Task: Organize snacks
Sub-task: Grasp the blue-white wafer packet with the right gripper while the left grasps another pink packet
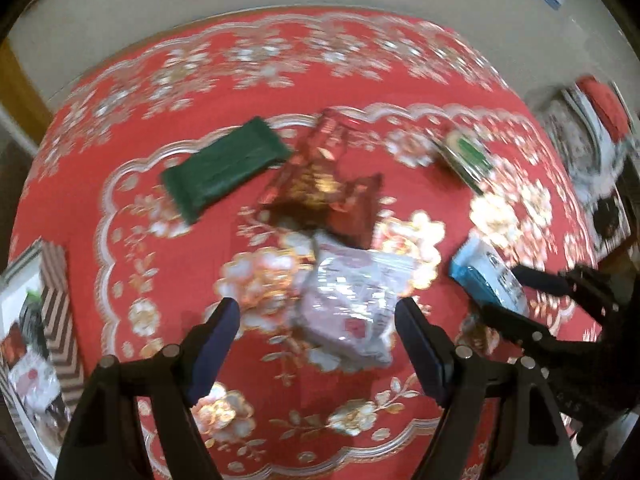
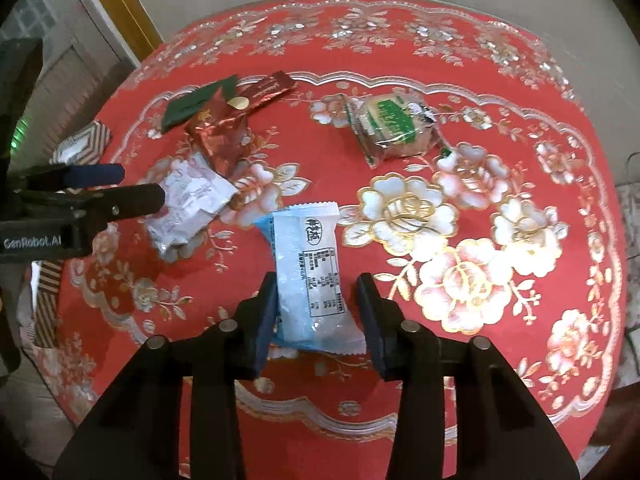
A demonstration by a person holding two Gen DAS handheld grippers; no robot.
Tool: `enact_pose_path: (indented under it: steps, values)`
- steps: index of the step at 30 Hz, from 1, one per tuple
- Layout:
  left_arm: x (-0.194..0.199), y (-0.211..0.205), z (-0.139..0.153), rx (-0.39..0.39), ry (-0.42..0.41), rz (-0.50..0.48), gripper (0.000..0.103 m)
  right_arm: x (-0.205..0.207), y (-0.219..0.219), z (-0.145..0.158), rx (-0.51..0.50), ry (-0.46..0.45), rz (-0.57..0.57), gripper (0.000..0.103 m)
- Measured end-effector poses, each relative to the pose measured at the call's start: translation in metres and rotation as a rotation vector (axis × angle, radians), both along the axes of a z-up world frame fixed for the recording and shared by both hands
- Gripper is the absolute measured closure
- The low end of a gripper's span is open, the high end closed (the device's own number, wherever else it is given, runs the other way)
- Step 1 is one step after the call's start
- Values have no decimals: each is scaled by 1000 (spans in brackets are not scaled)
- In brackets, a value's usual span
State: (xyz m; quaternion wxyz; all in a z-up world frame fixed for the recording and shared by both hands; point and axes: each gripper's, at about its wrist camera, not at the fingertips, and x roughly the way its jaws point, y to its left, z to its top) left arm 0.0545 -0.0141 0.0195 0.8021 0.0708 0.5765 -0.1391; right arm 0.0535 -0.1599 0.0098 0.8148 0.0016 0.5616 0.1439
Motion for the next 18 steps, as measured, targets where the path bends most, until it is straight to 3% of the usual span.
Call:
enact_pose_path:
  steps: [1, 7, 12, 14, 16, 18]
  values:
    - [1, -4, -2, -3, 10, -23, 21, 0, 1, 0, 3, 0, -1, 47]
    - [9, -23, -20, 7, 61, -120, 22, 3, 2, 0, 29, -7, -6, 47]
    - [6, -26, -20, 65, -13, -145, 48, 11, 9, -5, 16, -14, 5, 48]
    - [5, -23, -19, 52, -22, -155, 48, 10, 12, -4, -2, -30, 26, 67]
    - [4, -17, -17, 22, -19, -144, 48, 8, 12, -4, -17, -33, 36, 74]
    - [2, -8, -14, 4, -15, -112, 48, 6, 9, -3, -8, -27, 37, 74]
